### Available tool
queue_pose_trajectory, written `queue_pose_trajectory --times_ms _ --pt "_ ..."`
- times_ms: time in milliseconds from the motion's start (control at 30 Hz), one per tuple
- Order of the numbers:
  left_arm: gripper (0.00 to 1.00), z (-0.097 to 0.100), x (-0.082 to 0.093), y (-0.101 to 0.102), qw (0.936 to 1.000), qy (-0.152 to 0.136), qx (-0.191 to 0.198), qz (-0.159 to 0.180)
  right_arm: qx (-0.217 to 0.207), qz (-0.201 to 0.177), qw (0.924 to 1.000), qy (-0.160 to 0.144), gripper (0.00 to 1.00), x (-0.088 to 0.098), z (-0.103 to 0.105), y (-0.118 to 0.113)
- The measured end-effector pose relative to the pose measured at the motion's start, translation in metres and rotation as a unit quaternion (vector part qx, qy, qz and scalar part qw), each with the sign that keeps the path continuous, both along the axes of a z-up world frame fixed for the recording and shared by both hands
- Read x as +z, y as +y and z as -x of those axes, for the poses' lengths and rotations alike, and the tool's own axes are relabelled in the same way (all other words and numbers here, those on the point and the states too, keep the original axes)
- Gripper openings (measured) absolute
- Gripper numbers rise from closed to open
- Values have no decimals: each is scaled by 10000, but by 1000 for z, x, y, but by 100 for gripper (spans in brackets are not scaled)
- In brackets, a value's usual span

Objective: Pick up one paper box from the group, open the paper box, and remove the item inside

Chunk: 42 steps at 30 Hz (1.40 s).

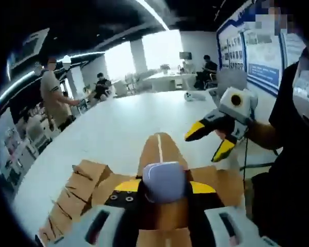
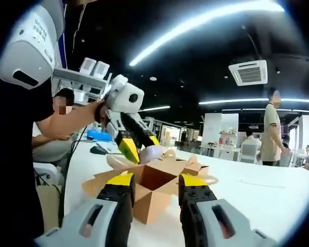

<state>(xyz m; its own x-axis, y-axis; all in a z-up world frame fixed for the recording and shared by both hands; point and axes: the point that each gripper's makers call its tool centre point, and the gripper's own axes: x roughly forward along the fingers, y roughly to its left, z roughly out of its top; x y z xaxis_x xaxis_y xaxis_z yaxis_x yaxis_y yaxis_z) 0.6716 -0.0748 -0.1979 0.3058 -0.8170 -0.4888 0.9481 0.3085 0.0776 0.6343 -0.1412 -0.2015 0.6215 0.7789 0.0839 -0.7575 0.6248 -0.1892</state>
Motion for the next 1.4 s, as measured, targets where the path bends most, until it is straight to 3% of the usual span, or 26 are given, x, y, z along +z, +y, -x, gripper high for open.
queue_pose_trajectory --times_ms 67,233,367,500,633,733,1067,1233,1400 --pt "35 3 2 3 9988 71 258 413 -15 26 10000 -3 34 1 -1 2" --pt "35 11 12 19 9925 -58 773 941 -32 39 10000 -54 34 4 0 3" --pt "35 20 32 43 9756 -222 1431 1652 -140 74 9999 31 34 3 0 3" --pt "35 34 40 60 9585 -189 1745 2247 -168 126 9998 39 34 6 1 4" --pt "35 45 38 68 9529 -408 1882 2344 -187 92 9997 94 34 5 -2 3" --pt "35 58 34 72 9540 -519 1830 2315 -241 24 9996 137 34 7 -4 0" --pt "35 74 19 96 9553 -461 2005 2122 -466 7 9988 158 34 10 -4 -13" --pt "35 92 -8 101 9747 -411 1717 1374 -485 131 9986 163 34 5 1 -13" --pt "35 111 -35 87 9882 -76 1209 942 -483 181 9984 234 34 -2 1 -11"
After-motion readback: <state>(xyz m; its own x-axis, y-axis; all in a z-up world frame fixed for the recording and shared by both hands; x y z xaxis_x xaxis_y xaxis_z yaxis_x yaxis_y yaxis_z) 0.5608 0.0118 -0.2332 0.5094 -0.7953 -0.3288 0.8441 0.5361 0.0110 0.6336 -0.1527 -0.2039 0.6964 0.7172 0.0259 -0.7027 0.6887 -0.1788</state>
